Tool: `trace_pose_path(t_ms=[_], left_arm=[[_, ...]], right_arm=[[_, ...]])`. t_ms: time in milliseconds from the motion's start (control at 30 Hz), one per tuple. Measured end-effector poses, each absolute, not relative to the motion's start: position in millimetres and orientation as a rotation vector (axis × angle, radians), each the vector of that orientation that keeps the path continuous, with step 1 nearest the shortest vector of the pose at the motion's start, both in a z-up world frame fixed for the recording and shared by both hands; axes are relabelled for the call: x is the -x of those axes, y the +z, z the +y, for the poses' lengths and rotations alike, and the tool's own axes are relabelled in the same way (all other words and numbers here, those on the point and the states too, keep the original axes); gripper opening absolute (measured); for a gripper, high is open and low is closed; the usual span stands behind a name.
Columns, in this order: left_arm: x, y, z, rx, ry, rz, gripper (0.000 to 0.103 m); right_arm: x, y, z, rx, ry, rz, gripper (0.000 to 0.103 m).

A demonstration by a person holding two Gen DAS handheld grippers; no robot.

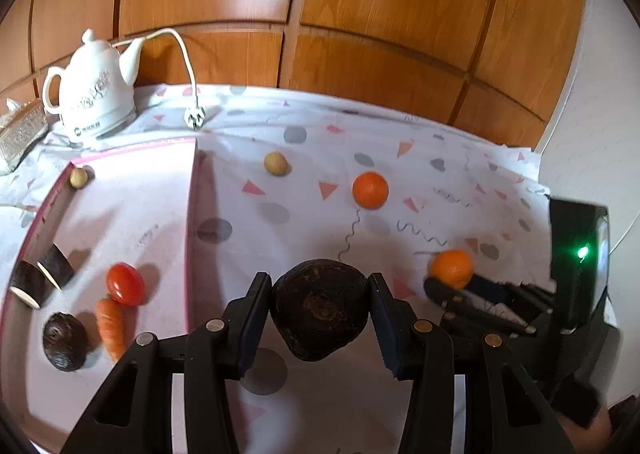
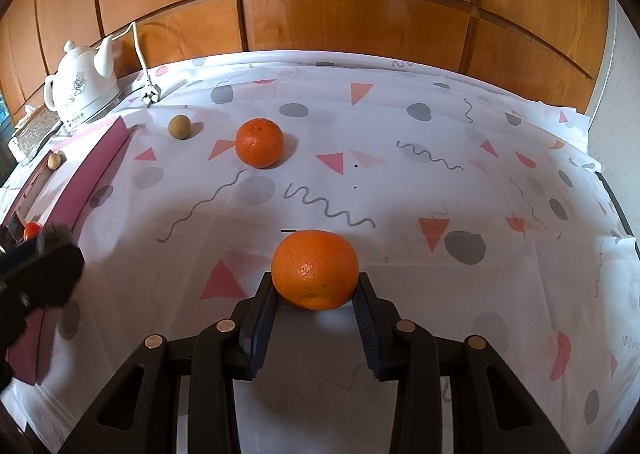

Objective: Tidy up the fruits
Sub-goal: 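Lift the dark fruit with the left tool while the right tool holds the orange, then release the dark fruit and orange into the pink tray with both tools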

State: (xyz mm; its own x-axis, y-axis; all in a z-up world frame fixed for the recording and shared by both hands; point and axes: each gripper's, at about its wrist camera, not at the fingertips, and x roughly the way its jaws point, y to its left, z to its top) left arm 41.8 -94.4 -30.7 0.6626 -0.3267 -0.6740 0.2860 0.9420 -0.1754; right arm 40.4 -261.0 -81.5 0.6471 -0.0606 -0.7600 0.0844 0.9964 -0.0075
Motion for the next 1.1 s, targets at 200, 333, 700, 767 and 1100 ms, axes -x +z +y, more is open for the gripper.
trace_pose_path(t_ms=[200, 333, 700, 767, 1100], left_arm=[[-37, -16, -83, 0.064, -0.334, 0.738, 0.049], [-36, -10, -69, 0.084, -0.307, 0.729, 0.049], [-38, -4, -4, 0.150, -0.167, 0.711, 0.050], [-39, -4, 12, 0.170, -0.136, 0.710, 0.050], [-41, -15, 90, 0.258, 0.050, 0.722, 0.050]], right_arm=[[-37, -79, -252, -0.039, -0.041, 0.879, 0.037], [-38, -75, -241, -0.057, 0.004, 0.887, 0.037], [-53, -46, -191, -0.056, 0.175, 0.862, 0.037], [-57, -38, -178, -0.050, 0.221, 0.852, 0.037], [-81, -19, -99, 0.007, 0.402, 0.836, 0.037]])
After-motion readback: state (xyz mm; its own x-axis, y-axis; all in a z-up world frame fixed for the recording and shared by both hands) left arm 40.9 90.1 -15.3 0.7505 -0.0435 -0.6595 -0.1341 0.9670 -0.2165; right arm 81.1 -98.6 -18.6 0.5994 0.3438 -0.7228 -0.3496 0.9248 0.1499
